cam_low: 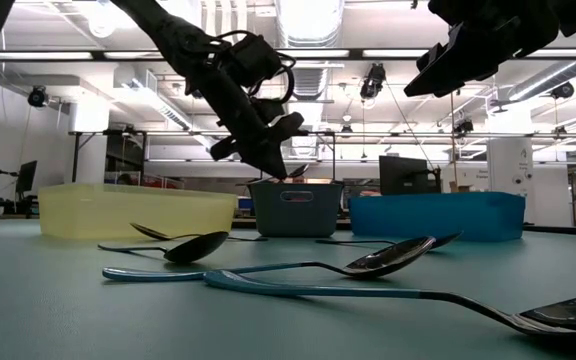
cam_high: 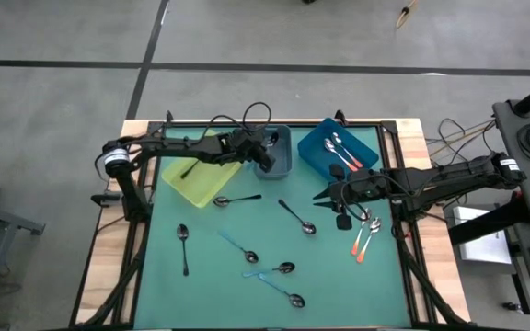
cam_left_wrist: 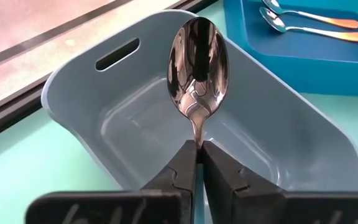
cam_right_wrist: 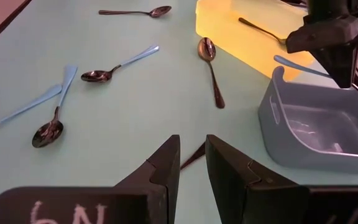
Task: Sort silverware by color (type)
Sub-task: Put the blue spoon into the dark blue bin
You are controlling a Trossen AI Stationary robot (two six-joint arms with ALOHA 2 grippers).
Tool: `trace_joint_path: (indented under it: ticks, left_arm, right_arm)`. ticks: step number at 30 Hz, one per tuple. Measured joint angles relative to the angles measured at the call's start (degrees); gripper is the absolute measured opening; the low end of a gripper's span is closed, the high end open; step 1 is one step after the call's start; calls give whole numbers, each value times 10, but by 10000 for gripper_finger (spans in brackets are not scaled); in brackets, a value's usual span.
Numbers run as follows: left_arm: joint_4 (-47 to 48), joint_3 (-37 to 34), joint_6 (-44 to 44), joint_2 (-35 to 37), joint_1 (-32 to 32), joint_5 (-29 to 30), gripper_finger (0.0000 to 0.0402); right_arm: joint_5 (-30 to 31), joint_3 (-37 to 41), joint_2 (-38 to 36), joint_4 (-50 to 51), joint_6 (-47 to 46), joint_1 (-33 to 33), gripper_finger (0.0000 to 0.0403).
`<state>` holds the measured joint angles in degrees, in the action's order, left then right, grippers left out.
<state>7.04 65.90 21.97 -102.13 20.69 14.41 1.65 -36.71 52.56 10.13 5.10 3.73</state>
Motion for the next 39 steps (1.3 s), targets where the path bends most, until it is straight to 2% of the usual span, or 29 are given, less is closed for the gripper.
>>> trace_joint_path:
  ticks: [11, 39]
  left_arm:
    - [7, 0, 1, 0, -5, -19, 11]
    - [9, 0, -11, 0, -10, -19, 12]
  right_arm:
    - [0, 0, 0, 0, 0, 0, 68]
    - [0, 0, 0, 0, 0, 0, 68]
